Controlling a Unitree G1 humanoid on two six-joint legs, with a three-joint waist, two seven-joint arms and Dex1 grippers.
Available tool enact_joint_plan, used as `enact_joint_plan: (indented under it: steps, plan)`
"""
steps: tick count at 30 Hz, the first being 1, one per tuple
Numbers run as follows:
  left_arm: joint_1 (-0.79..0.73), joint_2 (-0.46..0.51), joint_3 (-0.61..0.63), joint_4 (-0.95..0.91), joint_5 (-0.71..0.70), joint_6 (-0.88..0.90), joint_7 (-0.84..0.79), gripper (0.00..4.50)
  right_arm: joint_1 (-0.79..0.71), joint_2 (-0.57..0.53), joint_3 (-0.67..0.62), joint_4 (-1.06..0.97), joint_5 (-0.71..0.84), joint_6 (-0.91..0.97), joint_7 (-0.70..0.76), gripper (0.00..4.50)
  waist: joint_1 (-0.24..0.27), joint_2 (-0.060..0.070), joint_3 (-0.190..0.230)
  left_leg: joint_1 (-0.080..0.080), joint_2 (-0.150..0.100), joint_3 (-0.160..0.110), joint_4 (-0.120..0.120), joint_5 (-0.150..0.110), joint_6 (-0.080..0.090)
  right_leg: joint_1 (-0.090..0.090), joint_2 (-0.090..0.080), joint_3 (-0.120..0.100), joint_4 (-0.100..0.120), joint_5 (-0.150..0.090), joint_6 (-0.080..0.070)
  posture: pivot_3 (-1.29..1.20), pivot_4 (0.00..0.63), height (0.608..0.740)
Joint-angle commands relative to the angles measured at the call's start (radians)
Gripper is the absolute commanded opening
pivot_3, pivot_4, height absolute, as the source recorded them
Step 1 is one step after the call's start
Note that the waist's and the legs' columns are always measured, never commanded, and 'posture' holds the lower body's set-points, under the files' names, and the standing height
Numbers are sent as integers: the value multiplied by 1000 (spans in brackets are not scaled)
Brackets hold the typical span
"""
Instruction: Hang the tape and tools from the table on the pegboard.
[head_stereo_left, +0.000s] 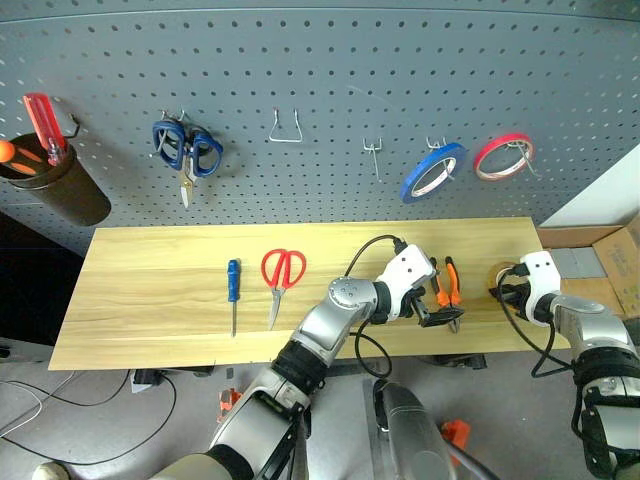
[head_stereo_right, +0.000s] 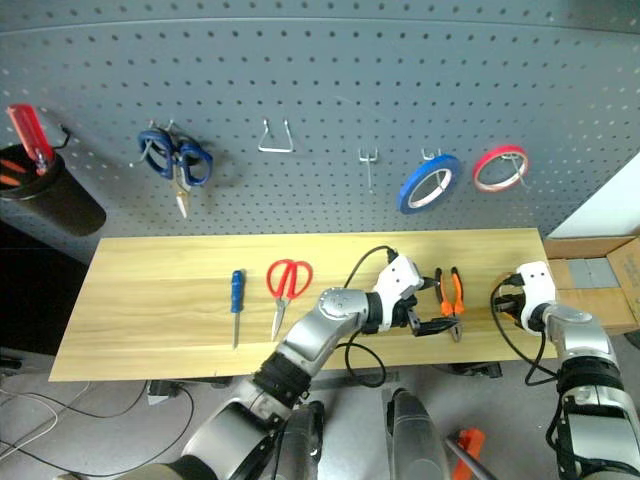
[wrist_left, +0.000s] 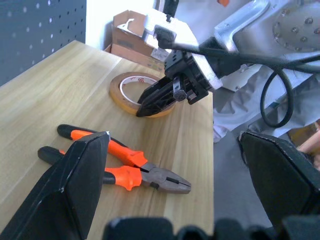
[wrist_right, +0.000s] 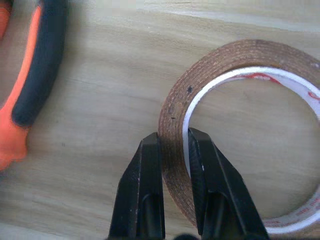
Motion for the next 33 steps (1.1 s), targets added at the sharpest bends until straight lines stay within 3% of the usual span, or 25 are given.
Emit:
enact_joint_plan:
  steps: [1,4,9,13,17,22,28,33]
  plan:
    - [39,46,28,-181,-46,62,-16,4500,124,-30,0,-256,-49,-48,-49,116,2,10,-10,0,0,0,0,0,0,0,-1,0,0,0,0,-90,203,740]
    - [115,119,74,-335,-85,125,-8,4500,297,-29,-32,-583,-91,-56,-112,116,2,23,-38,-1,-3,3,-1,0,-2,-2,-3,2,-1,0,1,-108,164,740]
    - [255,199,176,-591,-221,309,24,4500,483,53,-49,-950,-123,-44,-208,116,1,18,-91,1,-2,2,0,0,-3,1,-3,2,-2,-1,2,-118,110,740]
    - [426,276,357,-854,-385,526,108,4500,498,174,109,-1085,-157,-197,-247,116,-16,10,-129,7,2,2,-2,1,-5,4,2,3,-2,-2,4,-93,92,740]
    - [544,297,505,-1001,-487,627,215,4500,390,222,210,-1014,-209,-328,-247,116,-17,8,-146,21,1,0,-1,1,-1,20,2,1,-3,0,3,-36,75,740]
    - [631,293,593,-1111,-543,660,336,4500,225,277,269,-843,-219,-485,-252,116,16,-8,-176,26,0,-1,-1,3,2,24,1,1,-3,0,0,60,63,740]
    - [579,299,593,-1067,-496,594,443,4500,-17,372,296,-507,-182,-624,-238,116,56,-8,-190,35,0,-1,-4,2,1,34,2,0,-3,-1,-1,154,39,740]
    - [504,324,559,-962,-423,506,471,4500,-188,440,255,-267,-130,-614,-238,116,76,-8,-199,37,0,-2,-4,2,1,36,2,-1,-3,2,-6,176,30,740]
